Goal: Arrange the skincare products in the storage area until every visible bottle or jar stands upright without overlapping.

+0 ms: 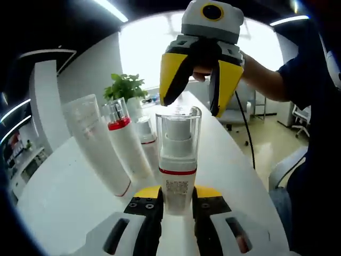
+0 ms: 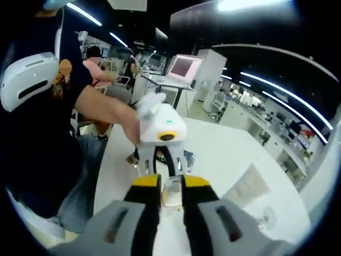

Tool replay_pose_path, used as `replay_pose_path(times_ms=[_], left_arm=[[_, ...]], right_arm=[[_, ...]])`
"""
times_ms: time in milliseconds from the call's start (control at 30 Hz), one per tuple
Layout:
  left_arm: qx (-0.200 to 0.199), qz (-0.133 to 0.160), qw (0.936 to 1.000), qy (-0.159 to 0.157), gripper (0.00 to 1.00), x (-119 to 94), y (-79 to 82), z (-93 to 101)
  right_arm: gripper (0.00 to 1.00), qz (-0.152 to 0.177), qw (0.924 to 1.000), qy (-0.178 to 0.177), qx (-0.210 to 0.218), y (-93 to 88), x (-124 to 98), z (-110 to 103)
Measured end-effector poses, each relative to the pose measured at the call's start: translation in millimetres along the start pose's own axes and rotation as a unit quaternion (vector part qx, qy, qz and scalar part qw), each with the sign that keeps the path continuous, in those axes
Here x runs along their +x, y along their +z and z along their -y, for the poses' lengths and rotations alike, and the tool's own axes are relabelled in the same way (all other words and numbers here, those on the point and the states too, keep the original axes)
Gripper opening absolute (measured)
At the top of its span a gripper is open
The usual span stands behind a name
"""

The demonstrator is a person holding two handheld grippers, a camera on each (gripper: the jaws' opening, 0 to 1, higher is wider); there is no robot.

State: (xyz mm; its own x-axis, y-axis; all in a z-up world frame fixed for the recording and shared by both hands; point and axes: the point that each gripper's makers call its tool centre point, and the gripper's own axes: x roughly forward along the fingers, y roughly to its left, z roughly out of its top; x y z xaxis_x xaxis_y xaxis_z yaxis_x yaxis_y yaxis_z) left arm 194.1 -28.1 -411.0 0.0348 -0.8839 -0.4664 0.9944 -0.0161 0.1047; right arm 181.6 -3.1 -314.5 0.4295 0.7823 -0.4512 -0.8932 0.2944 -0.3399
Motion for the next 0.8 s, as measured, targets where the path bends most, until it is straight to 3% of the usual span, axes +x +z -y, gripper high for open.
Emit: replay_pose_path(times_ms=[133,433,800], left_arm=[[0.003,0.000,1.0000,-0.001,0.20,3.1,1.0,0.2],[0.021,0.005,0.9998,-0.003,0.20,7.8,3.7,-2.6],[0.014,0.004,0.9999,0.005,0.20,12.5,-0.7,-9.6]], right_arm=[[0.20,-0.008,0.9999,-0.008,0.002,-4.1,-2.5,6.0],[0.20,-0.029,0.9996,0.002,0.005,-14.6,-1.9,8.7],[0.19,-0.055,0.9984,0.015,-0.006,-22.8,2.4,13.0]])
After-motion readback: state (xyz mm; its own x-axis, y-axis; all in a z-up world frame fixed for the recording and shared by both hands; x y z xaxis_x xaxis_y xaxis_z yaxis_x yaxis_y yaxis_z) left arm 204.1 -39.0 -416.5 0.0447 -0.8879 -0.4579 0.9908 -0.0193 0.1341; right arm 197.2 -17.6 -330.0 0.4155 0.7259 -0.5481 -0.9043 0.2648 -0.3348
